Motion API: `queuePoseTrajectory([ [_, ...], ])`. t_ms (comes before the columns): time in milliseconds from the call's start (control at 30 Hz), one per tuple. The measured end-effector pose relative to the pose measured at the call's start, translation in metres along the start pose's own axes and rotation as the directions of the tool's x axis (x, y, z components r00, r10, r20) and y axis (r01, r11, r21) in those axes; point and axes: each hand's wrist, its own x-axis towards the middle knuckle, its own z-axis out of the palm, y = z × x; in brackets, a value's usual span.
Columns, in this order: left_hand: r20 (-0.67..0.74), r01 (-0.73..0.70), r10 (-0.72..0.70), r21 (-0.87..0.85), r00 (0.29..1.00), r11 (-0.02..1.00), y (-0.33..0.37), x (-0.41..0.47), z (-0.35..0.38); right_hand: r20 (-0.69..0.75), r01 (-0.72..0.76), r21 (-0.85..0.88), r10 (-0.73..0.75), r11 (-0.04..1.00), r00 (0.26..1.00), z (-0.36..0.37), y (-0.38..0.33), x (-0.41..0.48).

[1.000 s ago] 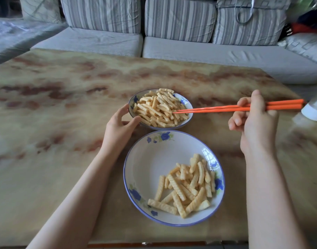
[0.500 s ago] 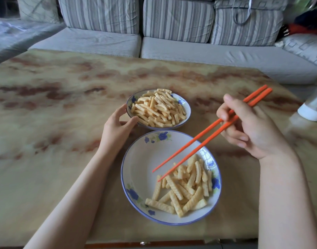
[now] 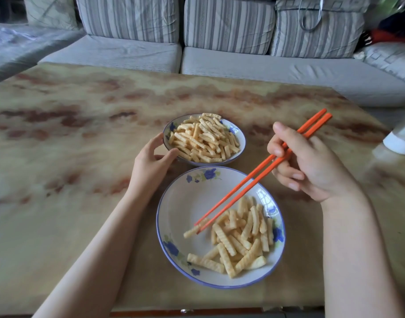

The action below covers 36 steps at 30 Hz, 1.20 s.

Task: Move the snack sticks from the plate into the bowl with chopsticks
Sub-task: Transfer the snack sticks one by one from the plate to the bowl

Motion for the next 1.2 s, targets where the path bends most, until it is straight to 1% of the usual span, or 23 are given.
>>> queuePoseTrajectory([
  [67, 0.001, 0.006, -0.006, 0.000, 1.000, 1.000, -0.001, 0.001, 0.000, -0.046, 0.038, 0.064, -0.035, 0.997, 0.998, -0.001, 0.001, 0.003],
  [167, 0.004, 0.005, -0.005, 0.004, 1.000, 1.000, -0.001, 0.001, 0.000, -0.180, 0.137, 0.187, -0.104, 0.973, 0.978, -0.002, 0.002, 0.008],
  [233, 0.007, 0.003, -0.003, 0.002, 1.000, 1.000, -0.001, 0.000, 0.000, -0.315, 0.209, 0.269, -0.119, 0.940, 0.942, -0.003, 0.004, 0.012],
  [300, 0.008, 0.017, -0.017, -0.023, 1.000, 1.000, -0.001, 0.000, 0.001, -0.469, 0.275, 0.304, -0.108, 0.912, 0.877, -0.004, 0.006, 0.015],
  [367, 0.004, 0.017, -0.017, -0.024, 1.000, 1.000, -0.001, 0.001, 0.001, -0.603, 0.334, 0.294, -0.098, 0.895, 0.792, -0.004, 0.007, 0.018],
  [467, 0.000, 0.014, -0.014, -0.020, 1.000, 1.000, -0.002, 0.002, 0.000, -0.717, 0.354, 0.234, -0.085, 0.906, 0.692, 0.000, 0.012, 0.022],
  [533, 0.002, 0.016, -0.016, -0.022, 1.000, 1.000, -0.002, 0.002, 0.000, -0.755, 0.344, 0.194, -0.084, 0.919, 0.650, 0.004, 0.016, 0.024],
  [633, 0.002, 0.006, -0.006, -0.021, 1.000, 1.000, -0.001, 0.001, 0.001, -0.783, 0.351, 0.146, -0.109, 0.925, 0.613, 0.008, 0.021, 0.027],
  [733, 0.001, -0.005, 0.005, -0.022, 1.000, 1.000, 0.000, 0.000, 0.000, -0.784, 0.342, 0.097, -0.140, 0.935, 0.605, 0.010, 0.026, 0.031],
  [867, 0.004, 0.008, -0.008, -0.011, 1.000, 1.000, -0.001, 0.000, 0.000, -0.757, 0.290, 0.021, -0.174, 0.957, 0.630, 0.012, 0.034, 0.034],
  [967, 0.004, 0.003, -0.003, 0.001, 1.000, 1.000, 0.000, 0.000, 0.000, -0.742, 0.281, 0.001, -0.187, 0.960, 0.644, 0.010, 0.035, 0.033],
  [1100, 0.001, 0.022, -0.022, -0.009, 1.000, 1.000, 0.001, 0.000, 0.000, -0.725, 0.310, 0.005, -0.209, 0.951, 0.656, 0.007, 0.025, 0.025],
  [1167, 0.000, 0.032, -0.032, -0.009, 0.999, 0.999, 0.001, -0.001, 0.000, -0.692, 0.312, 0.015, -0.215, 0.950, 0.689, 0.004, 0.018, 0.020],
  [1200, 0.001, 0.030, -0.030, -0.007, 1.000, 1.000, 0.001, -0.001, 0.000, -0.659, 0.312, 0.026, -0.218, 0.950, 0.719, 0.002, 0.015, 0.018],
])
